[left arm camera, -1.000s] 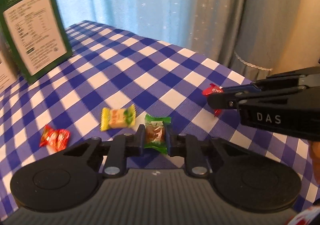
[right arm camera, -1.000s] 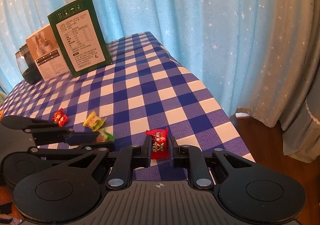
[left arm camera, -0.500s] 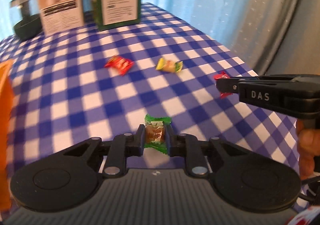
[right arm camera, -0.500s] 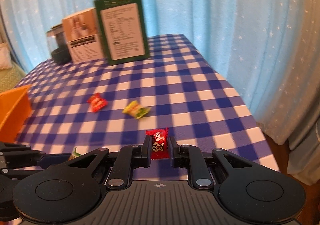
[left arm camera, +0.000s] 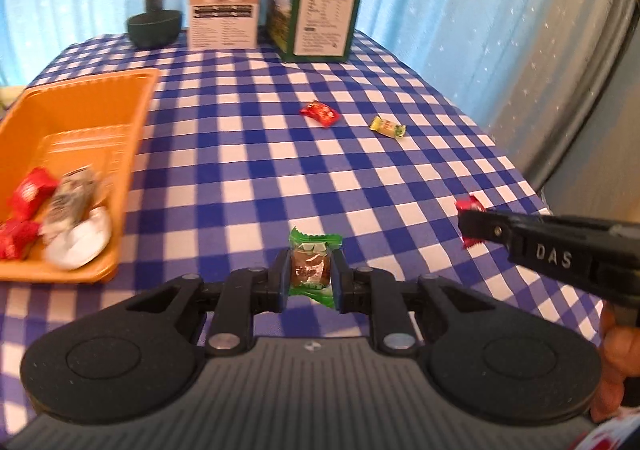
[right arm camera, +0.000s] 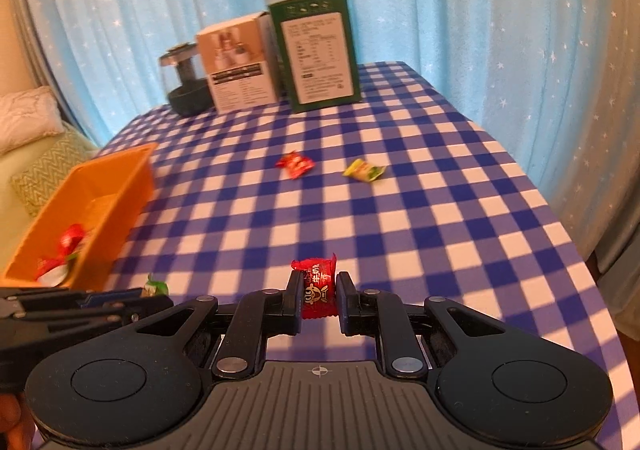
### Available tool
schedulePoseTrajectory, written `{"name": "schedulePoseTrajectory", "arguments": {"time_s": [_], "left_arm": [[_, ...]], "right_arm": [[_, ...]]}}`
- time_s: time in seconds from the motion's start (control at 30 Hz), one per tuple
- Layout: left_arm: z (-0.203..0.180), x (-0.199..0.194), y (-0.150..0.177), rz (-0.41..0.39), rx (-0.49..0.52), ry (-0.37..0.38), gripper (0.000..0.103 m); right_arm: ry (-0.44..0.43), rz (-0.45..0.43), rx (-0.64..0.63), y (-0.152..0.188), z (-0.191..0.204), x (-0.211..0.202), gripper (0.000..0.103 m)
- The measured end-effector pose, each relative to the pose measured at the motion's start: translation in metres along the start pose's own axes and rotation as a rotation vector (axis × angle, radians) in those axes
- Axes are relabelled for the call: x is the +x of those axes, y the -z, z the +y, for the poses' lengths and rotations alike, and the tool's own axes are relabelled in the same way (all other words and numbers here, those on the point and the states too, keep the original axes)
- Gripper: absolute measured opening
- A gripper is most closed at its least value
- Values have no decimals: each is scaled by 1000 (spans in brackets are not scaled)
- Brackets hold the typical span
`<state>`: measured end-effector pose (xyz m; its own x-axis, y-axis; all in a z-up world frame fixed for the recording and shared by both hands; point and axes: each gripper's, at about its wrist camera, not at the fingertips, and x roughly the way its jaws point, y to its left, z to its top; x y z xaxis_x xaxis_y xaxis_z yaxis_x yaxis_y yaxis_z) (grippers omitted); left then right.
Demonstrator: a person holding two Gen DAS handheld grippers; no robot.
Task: Organize snacks
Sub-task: 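Carry the green candy and the red candy over the orange tray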
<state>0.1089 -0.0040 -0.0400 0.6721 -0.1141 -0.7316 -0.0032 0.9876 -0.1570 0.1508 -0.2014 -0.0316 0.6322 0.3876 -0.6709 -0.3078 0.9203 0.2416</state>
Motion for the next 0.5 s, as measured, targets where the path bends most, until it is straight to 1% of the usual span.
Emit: {"name": "schedulePoseTrajectory", "arguments": {"time_s": [0.2, 0.5], "left_arm": [[18, -44, 13, -27, -36, -25, 18], [43, -91, 26, -53, -73, -72, 18]], "right_arm": [[-30, 0, -26, 10, 30, -25, 17], [-81, -16, -98, 16, 76, -47, 17]]}}
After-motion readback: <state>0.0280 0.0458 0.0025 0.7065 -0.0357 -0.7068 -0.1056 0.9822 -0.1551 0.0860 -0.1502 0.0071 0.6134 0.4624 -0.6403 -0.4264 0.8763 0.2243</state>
